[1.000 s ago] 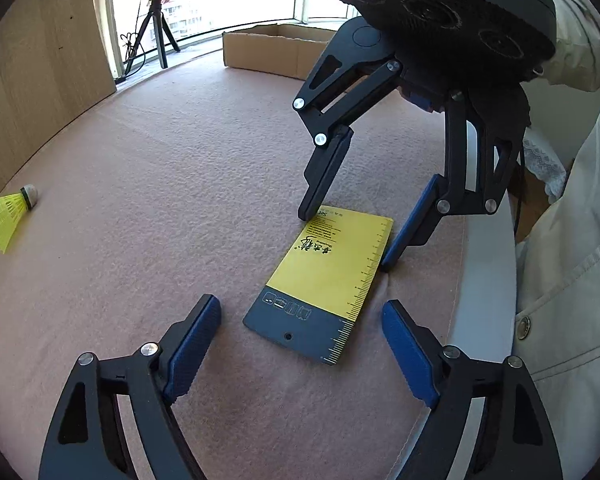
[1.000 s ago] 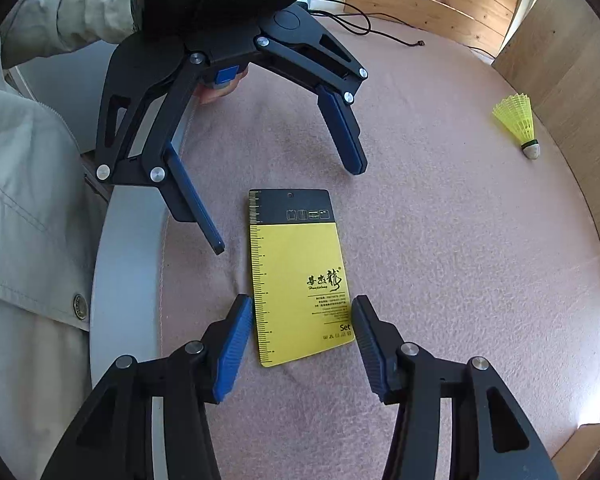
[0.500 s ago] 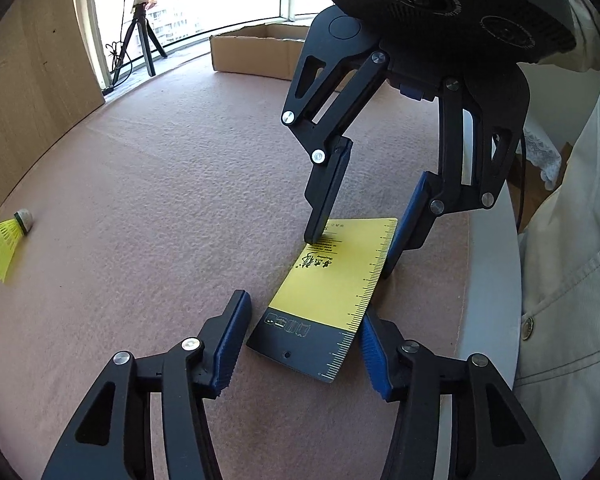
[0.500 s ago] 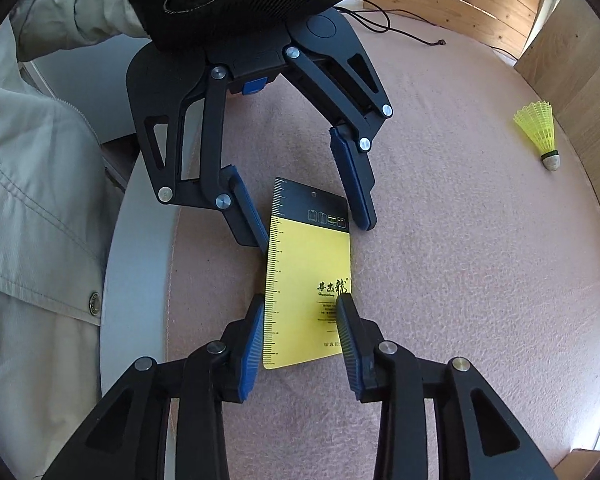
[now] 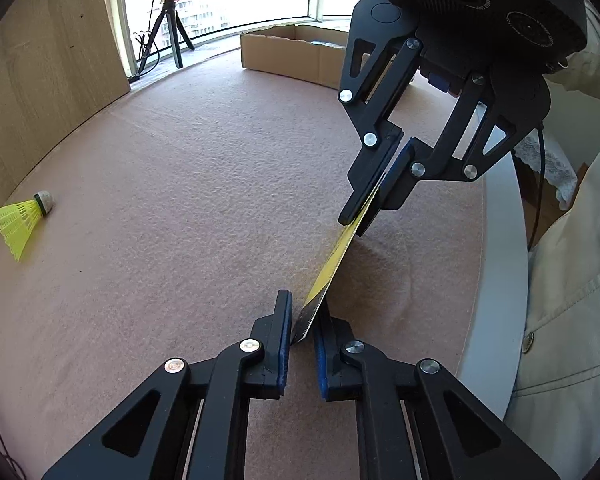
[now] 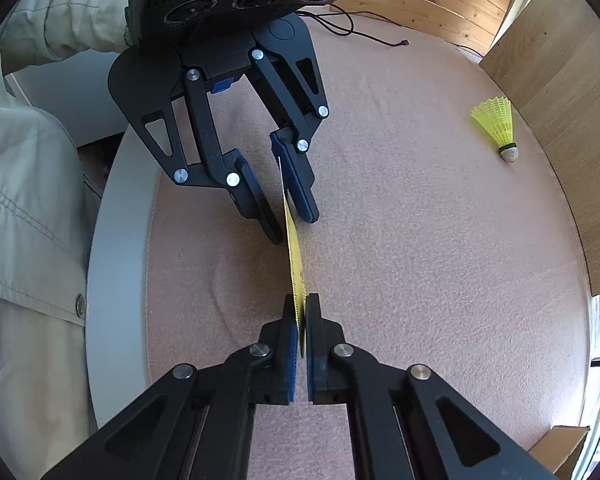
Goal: Organize objects
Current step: 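Lift the ruler card with the right tool while the left tool grasps its edge, then lower the yellow ruler card into the box and open both tools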
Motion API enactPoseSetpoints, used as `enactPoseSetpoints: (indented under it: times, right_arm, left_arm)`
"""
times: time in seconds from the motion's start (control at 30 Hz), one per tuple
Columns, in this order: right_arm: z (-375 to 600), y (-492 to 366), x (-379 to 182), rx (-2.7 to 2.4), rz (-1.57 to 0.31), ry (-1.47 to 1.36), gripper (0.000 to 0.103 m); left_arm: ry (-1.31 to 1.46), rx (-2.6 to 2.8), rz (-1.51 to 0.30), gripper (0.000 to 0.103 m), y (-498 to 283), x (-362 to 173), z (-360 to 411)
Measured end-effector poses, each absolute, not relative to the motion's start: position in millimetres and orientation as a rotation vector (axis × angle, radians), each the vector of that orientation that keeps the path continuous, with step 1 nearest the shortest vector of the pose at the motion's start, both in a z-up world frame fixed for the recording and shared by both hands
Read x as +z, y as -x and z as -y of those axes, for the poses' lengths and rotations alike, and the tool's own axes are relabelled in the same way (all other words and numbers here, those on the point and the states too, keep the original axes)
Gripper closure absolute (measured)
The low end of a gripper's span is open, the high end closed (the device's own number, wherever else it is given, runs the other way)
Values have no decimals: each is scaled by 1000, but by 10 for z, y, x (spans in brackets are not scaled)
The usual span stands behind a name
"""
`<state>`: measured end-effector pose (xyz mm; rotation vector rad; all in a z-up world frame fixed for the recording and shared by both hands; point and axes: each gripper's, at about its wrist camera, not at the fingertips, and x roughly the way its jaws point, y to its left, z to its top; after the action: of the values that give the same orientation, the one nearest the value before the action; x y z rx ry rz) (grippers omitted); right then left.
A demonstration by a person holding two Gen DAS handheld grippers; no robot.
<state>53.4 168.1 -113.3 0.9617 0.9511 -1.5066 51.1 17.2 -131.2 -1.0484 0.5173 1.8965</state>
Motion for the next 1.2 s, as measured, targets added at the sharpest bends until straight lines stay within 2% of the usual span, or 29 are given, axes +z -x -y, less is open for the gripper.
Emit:
enactPoseSetpoints:
  times: [0.23,0.6,1.2]
  right_arm:
    - [-1643,-475,-1002,-1521,-917,-956,101]
    - [-1544,-582,-849,-1467,-989,-905,101]
    - [-1462,-569,-750,-1443,-1055,-888,101]
  left_arm:
    - [1015,1928,-494,94,-549,-1181,-118]
    - [969,1945,-507,100,-778,-941,-44]
    - [926,1973,-540,100,-825,-812,-93]
